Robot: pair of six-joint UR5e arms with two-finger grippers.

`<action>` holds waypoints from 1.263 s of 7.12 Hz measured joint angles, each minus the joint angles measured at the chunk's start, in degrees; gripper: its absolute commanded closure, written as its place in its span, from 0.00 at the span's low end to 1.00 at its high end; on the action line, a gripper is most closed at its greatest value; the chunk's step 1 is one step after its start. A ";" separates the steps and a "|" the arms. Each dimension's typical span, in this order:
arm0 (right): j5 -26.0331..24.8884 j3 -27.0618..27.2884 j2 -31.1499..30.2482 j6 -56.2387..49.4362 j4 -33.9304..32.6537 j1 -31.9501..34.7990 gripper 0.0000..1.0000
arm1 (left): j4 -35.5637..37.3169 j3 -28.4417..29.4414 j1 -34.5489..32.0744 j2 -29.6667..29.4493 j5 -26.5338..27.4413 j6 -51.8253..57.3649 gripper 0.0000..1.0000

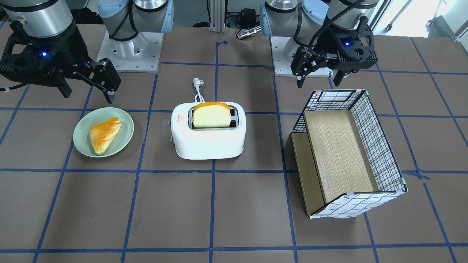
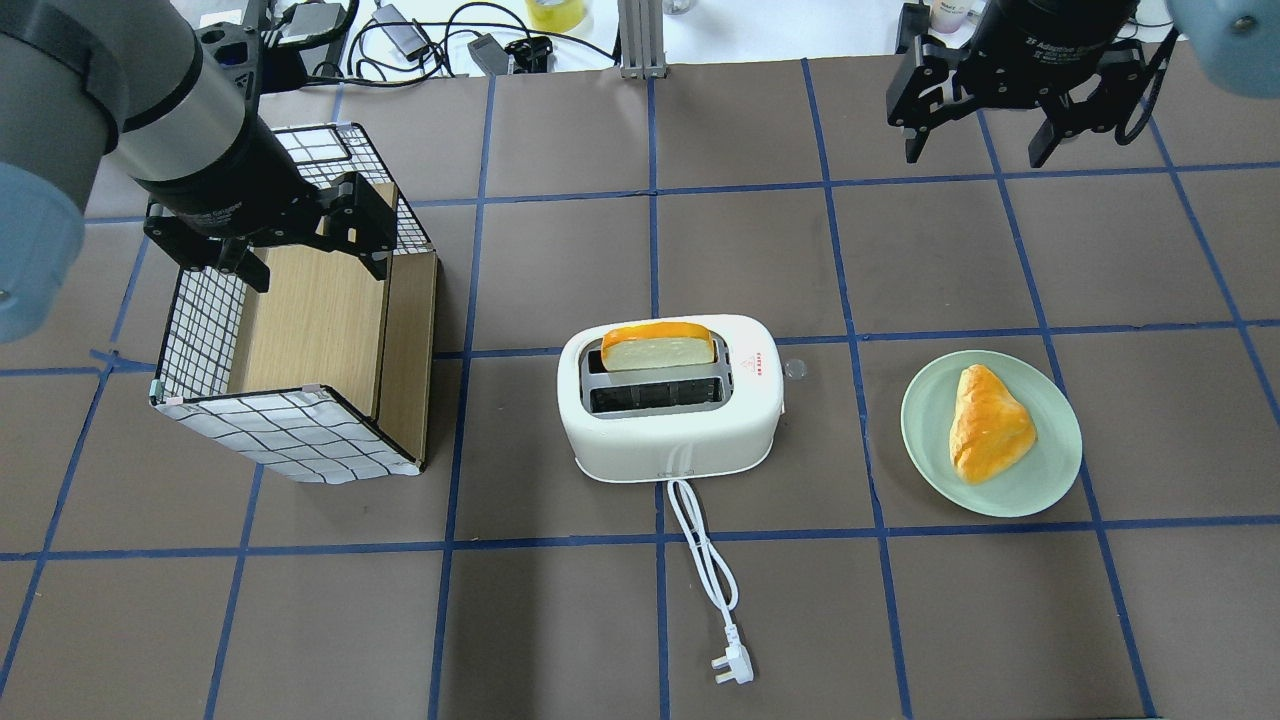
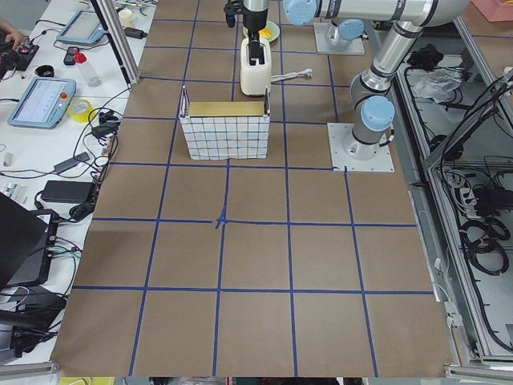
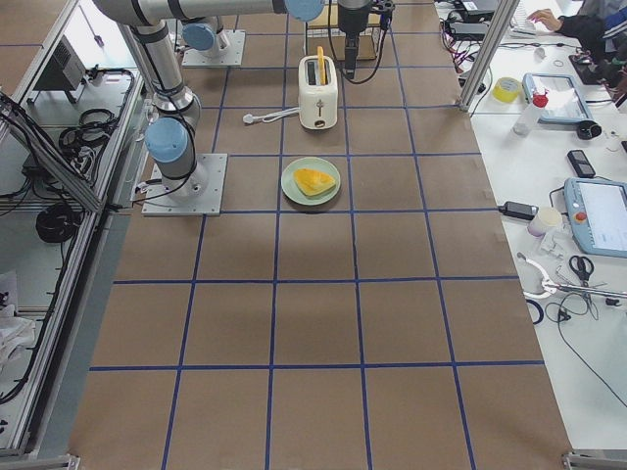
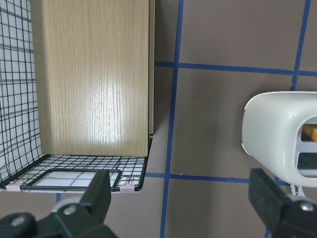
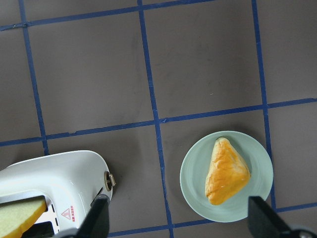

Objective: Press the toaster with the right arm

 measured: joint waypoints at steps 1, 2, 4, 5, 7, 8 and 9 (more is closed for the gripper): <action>0.00 0.00 0.00 0.00 0.00 0.00 0.00 | 0.00 0.00 0.00 0.00 -0.02 0.00 0.00; 0.00 0.00 0.00 0.00 0.00 0.00 0.00 | 0.00 0.00 0.00 0.00 -0.03 0.00 0.00; 0.00 0.00 0.00 -0.04 0.00 0.00 0.01 | 0.00 0.00 0.00 0.00 -0.03 0.00 0.00; 0.00 0.03 0.00 -0.02 0.00 0.00 0.02 | 0.00 0.00 0.00 0.00 -0.04 0.00 0.00; 0.02 0.03 0.05 0.00 0.00 0.00 0.15 | 0.00 0.00 0.00 0.00 0.00 0.00 0.00; 0.10 -0.06 0.08 0.00 0.00 0.00 0.28 | 0.00 0.00 0.00 0.00 -0.01 0.00 0.00; 0.33 -0.27 0.08 0.00 0.05 0.00 0.36 | 0.00 0.00 0.00 0.00 -0.01 0.00 0.00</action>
